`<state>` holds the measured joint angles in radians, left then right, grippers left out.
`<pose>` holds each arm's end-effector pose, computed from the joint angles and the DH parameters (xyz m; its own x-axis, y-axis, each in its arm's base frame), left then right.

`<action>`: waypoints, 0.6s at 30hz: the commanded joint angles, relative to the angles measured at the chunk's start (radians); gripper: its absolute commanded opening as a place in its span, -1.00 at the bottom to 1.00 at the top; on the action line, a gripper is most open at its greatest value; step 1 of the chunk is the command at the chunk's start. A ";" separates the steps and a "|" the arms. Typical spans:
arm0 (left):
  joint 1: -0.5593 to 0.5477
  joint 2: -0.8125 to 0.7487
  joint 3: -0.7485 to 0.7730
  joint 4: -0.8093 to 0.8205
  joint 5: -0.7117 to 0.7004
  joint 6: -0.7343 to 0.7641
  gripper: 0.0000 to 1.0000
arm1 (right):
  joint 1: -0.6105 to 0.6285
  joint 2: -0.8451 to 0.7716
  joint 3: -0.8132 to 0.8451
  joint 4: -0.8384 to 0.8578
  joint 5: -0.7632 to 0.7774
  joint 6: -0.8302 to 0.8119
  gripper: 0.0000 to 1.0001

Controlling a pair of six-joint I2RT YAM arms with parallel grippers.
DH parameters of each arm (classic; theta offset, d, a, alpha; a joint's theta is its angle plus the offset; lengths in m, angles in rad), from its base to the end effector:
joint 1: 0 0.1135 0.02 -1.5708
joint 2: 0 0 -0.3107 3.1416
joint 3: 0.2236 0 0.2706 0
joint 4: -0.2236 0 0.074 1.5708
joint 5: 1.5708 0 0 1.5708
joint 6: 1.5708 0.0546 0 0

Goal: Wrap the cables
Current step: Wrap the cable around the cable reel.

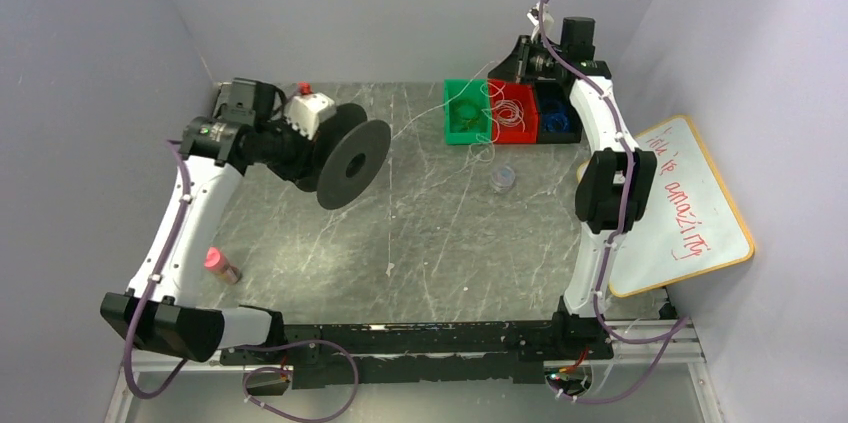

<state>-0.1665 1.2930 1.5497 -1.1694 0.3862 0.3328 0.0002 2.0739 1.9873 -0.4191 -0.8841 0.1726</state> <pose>0.2441 -0.0619 0.4388 -0.6130 0.4099 -0.6754 0.6147 0.7845 -0.0818 0.5329 0.0423 0.3700 -0.5934 0.1088 -0.7975 -0.5834 0.6245 0.5193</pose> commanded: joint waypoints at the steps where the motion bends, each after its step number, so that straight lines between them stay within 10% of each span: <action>1: -0.103 -0.011 -0.044 0.146 -0.307 0.031 -0.95 | 0.003 -0.032 0.052 -0.023 -0.070 0.052 -1.00; 18: -0.264 0.158 -0.143 0.285 -0.786 -0.047 -0.95 | -0.009 -0.224 -0.043 0.180 -0.206 0.232 -1.00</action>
<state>-0.4221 1.4067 1.3979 -0.9218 -0.2359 0.3389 -0.0284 1.9610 1.9793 -0.3931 -1.0241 0.3222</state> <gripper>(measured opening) 0.065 0.011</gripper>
